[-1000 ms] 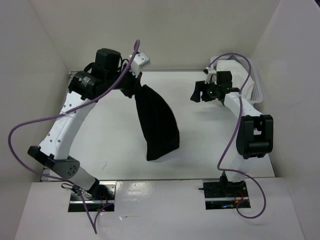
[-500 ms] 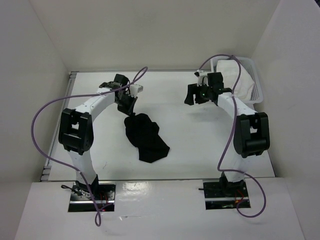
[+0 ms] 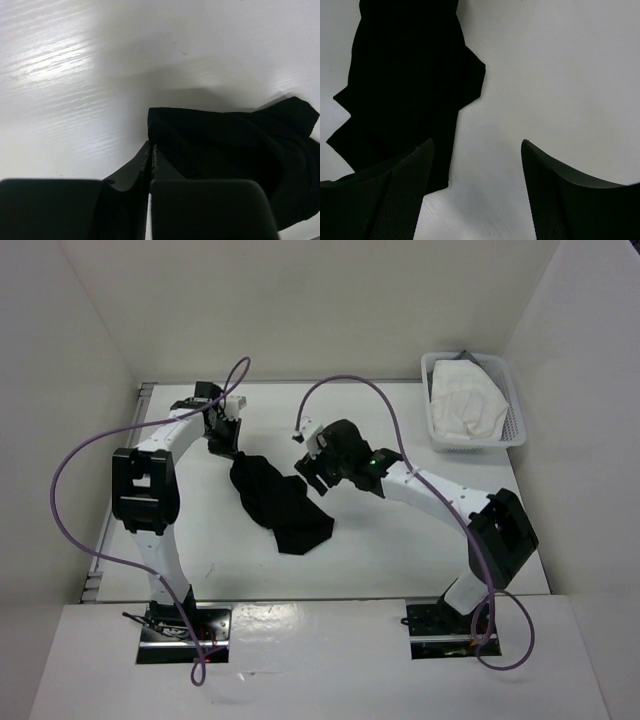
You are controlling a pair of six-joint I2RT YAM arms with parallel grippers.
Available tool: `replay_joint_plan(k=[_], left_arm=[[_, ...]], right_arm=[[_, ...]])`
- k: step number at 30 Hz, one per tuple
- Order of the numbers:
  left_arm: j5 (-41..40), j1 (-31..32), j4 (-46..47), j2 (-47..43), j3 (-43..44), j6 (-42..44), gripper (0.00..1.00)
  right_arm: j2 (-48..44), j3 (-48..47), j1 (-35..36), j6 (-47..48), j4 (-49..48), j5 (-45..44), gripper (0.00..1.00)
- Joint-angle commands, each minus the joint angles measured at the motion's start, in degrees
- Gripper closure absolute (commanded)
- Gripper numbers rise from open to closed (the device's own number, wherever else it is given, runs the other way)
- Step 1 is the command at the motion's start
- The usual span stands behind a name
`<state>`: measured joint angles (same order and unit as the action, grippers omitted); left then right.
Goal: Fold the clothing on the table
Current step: Flatten the skirt out
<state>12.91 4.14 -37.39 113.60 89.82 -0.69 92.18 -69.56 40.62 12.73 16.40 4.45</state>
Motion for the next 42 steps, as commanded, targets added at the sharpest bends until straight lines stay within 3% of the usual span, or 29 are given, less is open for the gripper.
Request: replay_joint_plan(k=[1, 5, 11, 18, 26, 42], left_arm=[[1.68, -0.8, 1.61, 1.09, -1.13, -1.51, 0.98], [3.17, -2.03, 1.61, 2.15, -1.67, -2.04, 0.98], [4.67, -2.03, 1.09, 1.01, -3.51, -0.37, 0.98], [4.67, -2.03, 1.09, 0.48, -4.66, 0.16, 0.98], [5.28, -2.03, 1.09, 1.01, -5.18, 0.16, 0.98], [5.29, -0.98, 1.09, 1.01, -5.18, 0.69, 0.98]], right_arm=[[-2.45, 1.61, 3.66, 3.7, -3.92, -9.62, 0.25], [-1.22, 2.76, 12.88, 7.12, -5.58, -17.44, 0.27], [2.73, 2.76, 17.73, 10.91, -8.41, -21.41, 0.29], [6.96, 1.62, 19.58, 12.93, -9.72, -22.82, 0.37], [9.77, 0.48, 23.71, 11.88, -9.2, -20.98, 0.37], [13.2, -1.89, 23.71, 10.13, -7.44, -16.67, 0.37]])
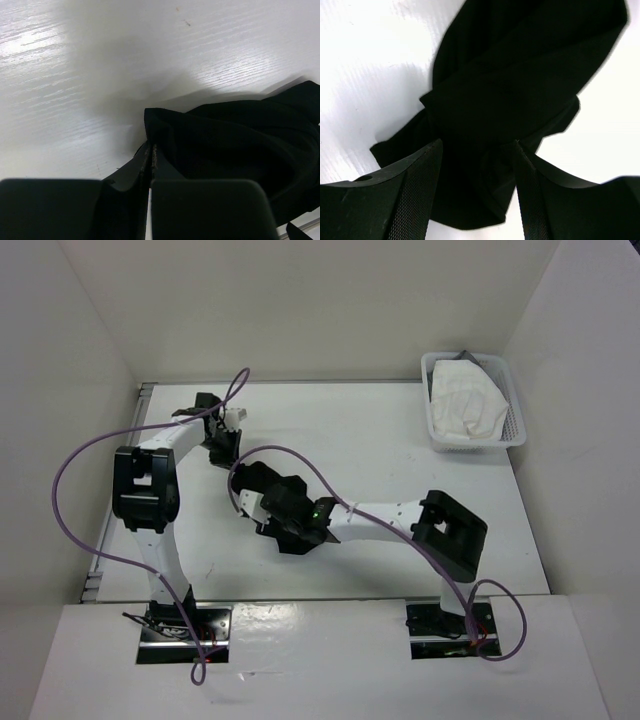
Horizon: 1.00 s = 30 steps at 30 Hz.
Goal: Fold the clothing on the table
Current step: Flatten the skirt out
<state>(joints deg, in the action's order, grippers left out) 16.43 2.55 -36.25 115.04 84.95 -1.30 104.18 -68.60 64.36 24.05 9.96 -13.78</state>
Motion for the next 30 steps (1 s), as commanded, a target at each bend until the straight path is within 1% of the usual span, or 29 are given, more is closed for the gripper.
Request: replay_joint_plan(k=[1, 5, 10, 11, 18, 20, 23, 24, 27, 28, 29, 30], left_arm=[[1.77, 0.62, -0.05, -0.43, -0.31, 1.3, 0.98], [1.77, 0.62, -0.05, -0.43, -0.31, 1.3, 0.98], [1.77, 1.15, -0.05, -0.43, -0.31, 1.83, 0.98], [1.77, 1.15, -0.05, -0.43, -0.31, 1.83, 0.98], [2.3, 1.15, -0.05, -0.43, -0.84, 1.83, 0.98], [2.82, 1.15, -0.05, -0.43, -0.84, 1.83, 0.98], [2.82, 1.15, -0.05, -0.43, -0.84, 2.35, 0.98], [2.82, 1.15, -0.05, -0.43, -0.84, 2.36, 0.98], [2.82, 1.15, -0.57, -0.43, -0.84, 2.36, 0.98], [2.82, 1.15, -0.58, -0.43, -0.84, 2.88, 0.98], [3.34, 1.15, -0.58, -1.57, -0.84, 2.88, 0.98], [3.35, 1.15, -0.58, -2.27, -0.84, 2.88, 0.98]], right_arm=[[1.72, -3.38, -0.02, -1.2, -0.99, 2.35, 0.37], [2.25, -3.91, 0.51, -1.2, -0.38, 3.15, 0.37], [3.39, -3.91, 0.51, -1.2, -1.08, 2.0, 0.37], [3.4, -3.91, 0.51, -1.2, -1.08, 2.0, 0.41], [4.98, -3.91, 0.51, -1.2, -1.61, 2.0, 0.46], [4.98, -3.91, 0.51, -1.2, -1.61, 1.48, 0.46], [4.98, -3.91, 0.51, -1.2, -2.13, 0.95, 0.55], [4.98, -3.91, 0.51, -1.2, -2.13, 0.43, 0.66], [4.02, -3.91, -0.19, -1.2, -2.66, -1.07, 0.86], [3.4, -3.91, -0.72, -1.81, -2.66, -1.07, 0.96], [2.61, -4.43, -1.33, -2.6, -2.66, -1.07, 1.0], [0.69, -5.05, -2.04, -2.61, -2.14, -1.07, 1.0]])
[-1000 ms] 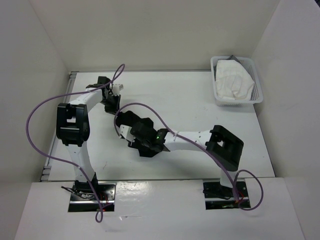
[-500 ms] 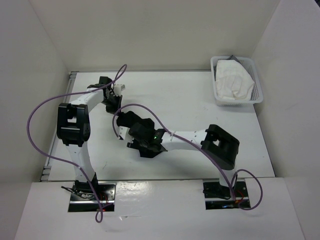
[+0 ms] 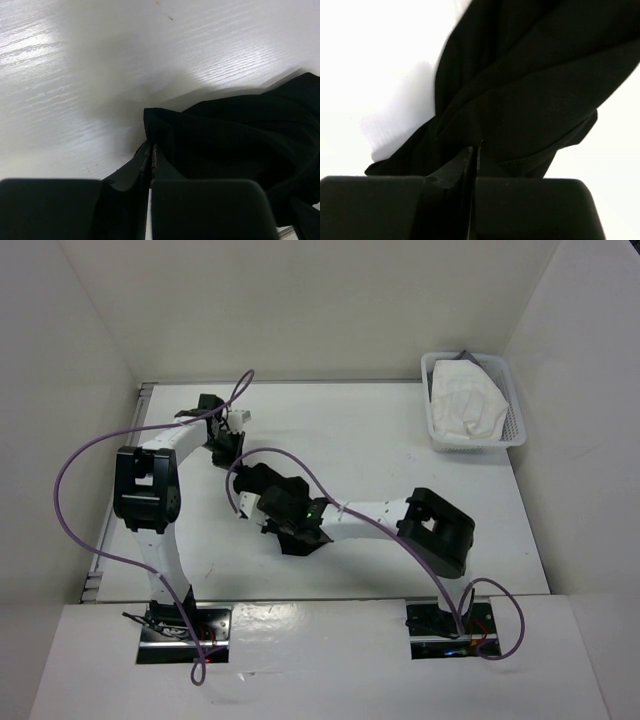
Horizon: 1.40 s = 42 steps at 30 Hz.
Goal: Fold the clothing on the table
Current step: Flatten the skirt out
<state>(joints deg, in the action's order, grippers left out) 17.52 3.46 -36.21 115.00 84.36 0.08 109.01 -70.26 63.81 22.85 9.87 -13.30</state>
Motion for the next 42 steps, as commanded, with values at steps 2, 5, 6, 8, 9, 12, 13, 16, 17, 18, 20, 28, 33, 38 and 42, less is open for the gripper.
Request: replay_joint_plan(k=[2, 5, 6, 8, 9, 12, 13, 16, 17, 18, 20, 28, 33, 38, 42], left_arm=[[2.26, 0.23, -1.23, -4.94, -0.25, 2.03, 0.98], [2.26, 0.23, -1.76, -9.87, 0.37, 3.26, 0.98], [2.87, 0.23, -1.76, -11.28, 0.37, 4.05, 0.98], [3.66, 0.75, -1.76, -15.41, 0.37, 4.92, 0.98], [4.71, 0.75, -1.76, -16.73, 0.37, 5.89, 0.98], [6.55, 1.37, -1.24, -22.69, -0.15, 6.43, 0.98], [7.26, 1.98, -1.24, -23.76, -0.16, 7.04, 0.98], [9.19, 2.68, -0.71, -27.63, -0.16, 7.04, 0.98], [9.81, 3.21, -0.71, -28.51, -0.16, 7.74, 0.98], [10.34, 3.22, -0.71, -30.43, -0.16, 7.75, 0.98], [11.04, 3.91, -0.71, -32.72, -0.16, 8.36, 0.98], [13.85, 5.06, -0.71, -51.52, -1.92, 11.26, 0.96], [13.86, 5.06, -0.71, -64.62, -3.84, 11.79, 0.9], [13.86, 5.06, -3.25, -67.63, -5.07, 11.79, 0.88], [13.86, 5.06, -4.83, -63.95, -9.64, 10.65, 0.87]], right_arm=[[-6.69, -4.09, -4.3, -1.93, -1.52, -1.55, 1.0], [-12.67, -6.11, -9.82, -3.25, 0.93, 0.72, 1.0], [-14.16, -7.42, -11.24, -4.73, 1.73, 1.6, 1.0], [-18.56, -7.96, -14.83, -5.27, 3.04, 3.1, 1.0], [-19.88, -8.49, -15.99, -5.97, 3.05, 4.76, 1.0], [-24.88, -8.49, -19.33, -6.77, 4.1, 7.32, 1.0], [-25.6, -8.49, -19.86, -6.77, 4.11, 7.93, 1.0], [-27.27, -7.96, -21.01, -7.29, 4.11, 9.34, 1.0], [-28.14, -7.96, -21.53, -7.29, 4.72, 9.95, 1.0], [-28.67, -7.96, -21.54, -7.29, 4.72, 11.18, 1.0], [-30.34, -7.96, -21.54, -7.29, 5.94, 12.68, 1.0], [-36.06, -10.59, -21.54, -8.43, 11.31, 22.51, 1.0], [-42.56, -11.13, -23.64, -8.44, 13.77, 30.69, 1.0], [-46.25, -8.32, -28.65, -10.46, 12.64, 36.94, 1.0], [-45.73, -3.5, -28.66, -10.46, 12.1, 35.89, 1.0]])
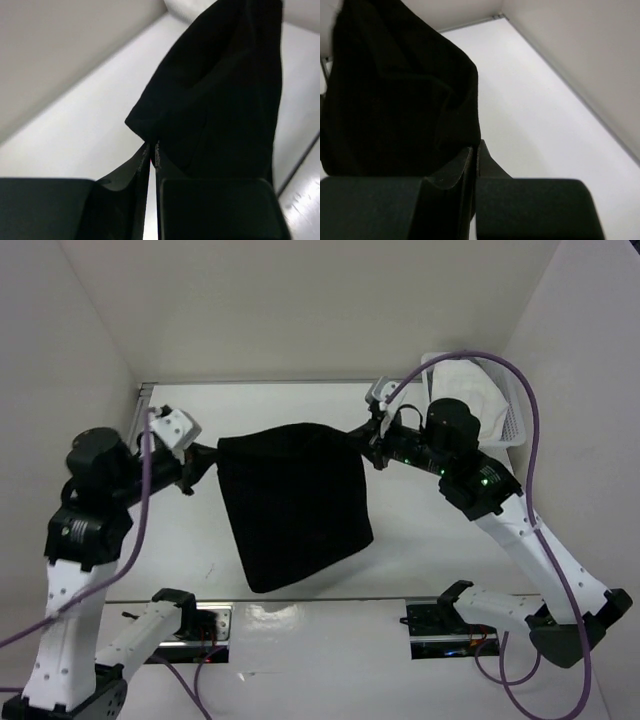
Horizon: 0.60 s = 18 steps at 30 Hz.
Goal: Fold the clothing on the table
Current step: Flatten the skirt out
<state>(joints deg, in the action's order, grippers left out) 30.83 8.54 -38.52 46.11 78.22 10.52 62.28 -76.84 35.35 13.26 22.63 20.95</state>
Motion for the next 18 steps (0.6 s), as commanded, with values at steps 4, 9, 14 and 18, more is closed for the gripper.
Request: replay_joint_plan(k=[4, 9, 14, 18], left_arm=[[0.55, -0.01, -3.23, 12.93, -7.19, 0.2, 0.88], [-4.36, 0.61, 0.1, 24.61, -8.87, -0.33, 0.91], [-7.19, 0.61, 5.55, 34.56, -8.08, -0.33, 0.93], [-8.85, -1.5, 7.41, 43.86, -4.13, -0.33, 0.93]], right_arm=[[4.94, 7.22, -0.2, -0.86, -0.66, -0.46, 1.0], [10.66, 11.35, -0.81, 1.24, -2.76, -4.15, 1.0], [19.0, 11.46, -6.95, 3.18, -5.93, -2.5, 1.0], [26.3, 7.68, -14.85, 5.46, -5.93, -1.17, 1.0]])
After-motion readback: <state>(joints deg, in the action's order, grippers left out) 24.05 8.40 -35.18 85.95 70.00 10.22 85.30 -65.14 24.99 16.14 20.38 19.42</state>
